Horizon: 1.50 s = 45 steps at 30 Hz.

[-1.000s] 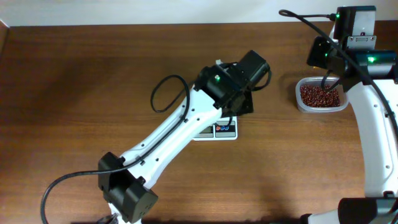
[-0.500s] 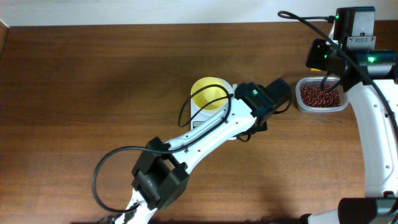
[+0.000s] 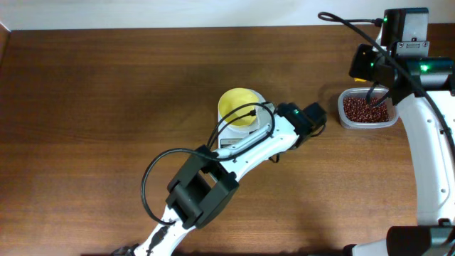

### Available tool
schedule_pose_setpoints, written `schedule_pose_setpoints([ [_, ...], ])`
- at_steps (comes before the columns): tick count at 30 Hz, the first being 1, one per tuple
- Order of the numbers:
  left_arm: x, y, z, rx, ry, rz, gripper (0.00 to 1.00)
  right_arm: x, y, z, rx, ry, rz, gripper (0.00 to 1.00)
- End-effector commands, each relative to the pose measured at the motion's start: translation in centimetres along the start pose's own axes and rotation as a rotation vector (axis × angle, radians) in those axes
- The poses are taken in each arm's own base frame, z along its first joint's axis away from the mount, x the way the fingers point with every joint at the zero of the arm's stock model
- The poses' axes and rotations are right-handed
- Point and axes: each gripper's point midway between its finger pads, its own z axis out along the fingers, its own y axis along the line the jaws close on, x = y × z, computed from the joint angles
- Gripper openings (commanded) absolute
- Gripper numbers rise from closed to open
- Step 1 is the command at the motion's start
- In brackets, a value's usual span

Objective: Scoop item into bowl and weigh 50g on scale

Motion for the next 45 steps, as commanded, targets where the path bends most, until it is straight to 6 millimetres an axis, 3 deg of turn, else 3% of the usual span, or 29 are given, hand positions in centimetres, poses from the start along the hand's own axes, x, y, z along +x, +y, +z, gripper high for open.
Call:
schedule_pose_setpoints([
  [1, 0.0, 1.2, 2.2, -0.036, 0.041, -0.061, 0.0, -1.1, 0.1, -1.4, -0.014, -0.043, 0.015, 0.04],
  [11, 1.5, 1.6, 4.1, -0.044, 0.084, -0.065, 0.0, -1.1, 0.1, -1.4, -0.014, -0.042, 0.015, 0.04],
  [16, 2.1, 0.5, 3.6, -0.011, 0.066, -0.051, 0.0, -1.1, 0.1, -1.4, -0.014, -0.042, 0.015, 0.04],
  [25, 1.9, 0.7, 3.1, -0.017, 0.06, -0.046, 0.0, -1.1, 0.1, -1.4, -0.014, -0.043, 0.015, 0.04],
  [27, 1.3, 1.0, 2.2, -0.009, 0.052, -0.055, 0.0, -1.1, 0.1, -1.4, -0.014, -0.042, 0.015, 0.04],
  [31, -0.8, 2.8, -2.1, 0.041, 0.015, -0.085, 0.0, -1.1, 0.0, -1.4, -0.014, -0.044, 0.015, 0.04],
  [35, -2.2, 4.2, -4.4, 0.069, 0.004, -0.119, 0.0, -1.3, 0.1, -1.4, -0.015, -0.051, 0.016, 0.04],
  [37, -3.4, 5.0, -4.4, 0.071, 0.003, -0.153, 0.0, -1.3, 0.1, -1.4, -0.015, -0.052, 0.016, 0.04],
  [41, -6.4, 7.6, -2.7, 0.031, 0.02, -0.25, 0.0, -1.3, 0.1, -1.4, -0.015, -0.05, 0.006, 0.04],
  [44, -9.4, 10.9, -1.2, -0.009, 0.033, -0.357, 0.0, -1.3, 0.1, -1.4, -0.013, -0.051, -0.041, 0.04],
  [45, -10.7, 12.9, -0.6, -0.035, 0.042, -0.406, 0.0, -1.4, -0.5, -1.4, 0.02, -0.058, -0.04, 0.04],
])
